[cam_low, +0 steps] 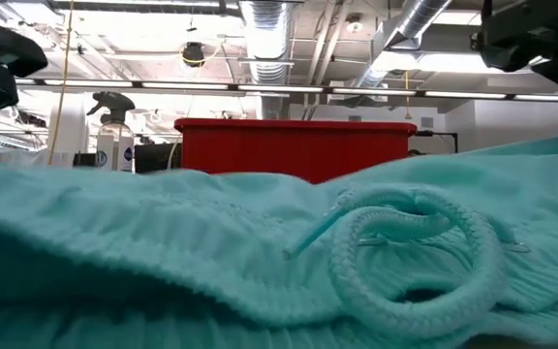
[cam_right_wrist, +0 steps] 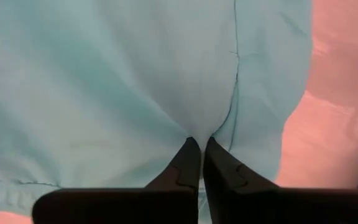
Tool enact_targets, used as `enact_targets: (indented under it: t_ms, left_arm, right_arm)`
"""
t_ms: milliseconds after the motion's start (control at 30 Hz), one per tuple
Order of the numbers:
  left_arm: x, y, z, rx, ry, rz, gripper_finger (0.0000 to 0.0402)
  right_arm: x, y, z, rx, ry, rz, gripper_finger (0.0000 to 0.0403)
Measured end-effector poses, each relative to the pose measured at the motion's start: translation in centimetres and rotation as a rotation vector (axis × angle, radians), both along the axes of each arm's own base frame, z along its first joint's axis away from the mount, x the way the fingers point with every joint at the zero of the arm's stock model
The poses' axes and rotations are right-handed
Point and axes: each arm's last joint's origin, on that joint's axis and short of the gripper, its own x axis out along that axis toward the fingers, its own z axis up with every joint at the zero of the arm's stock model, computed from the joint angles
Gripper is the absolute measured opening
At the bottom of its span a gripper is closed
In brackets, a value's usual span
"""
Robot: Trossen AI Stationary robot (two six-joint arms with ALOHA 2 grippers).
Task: Fold Laundry from Bin
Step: Fold the light blue shorts
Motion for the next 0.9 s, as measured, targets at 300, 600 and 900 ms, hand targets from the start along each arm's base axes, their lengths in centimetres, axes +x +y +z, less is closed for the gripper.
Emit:
enact_targets:
  t_ms: [300, 600, 900]
  left_arm:
    - [-1.2, 1.4, 3.1, -0.071, -0.088, 0.007, 0.0]
    - [-1.1, 1.2, 3.5, -0.122, -0.093, -0.032, 0.0]
    - [-0.2, 0.7, 4.4, -0.104, -0.236, -0.065, 0.003]
  right_arm:
    - [-1.8, 0.7, 2.3, -0.03, 0.15, -0.092, 0.003]
    - [-3.0, 0.9, 0.3, -0.006, 0.247, -0.076, 0.0073]
    - [-3.6, 0.5, -0.9, -0.015, 0.272, -0.073, 0.0136]
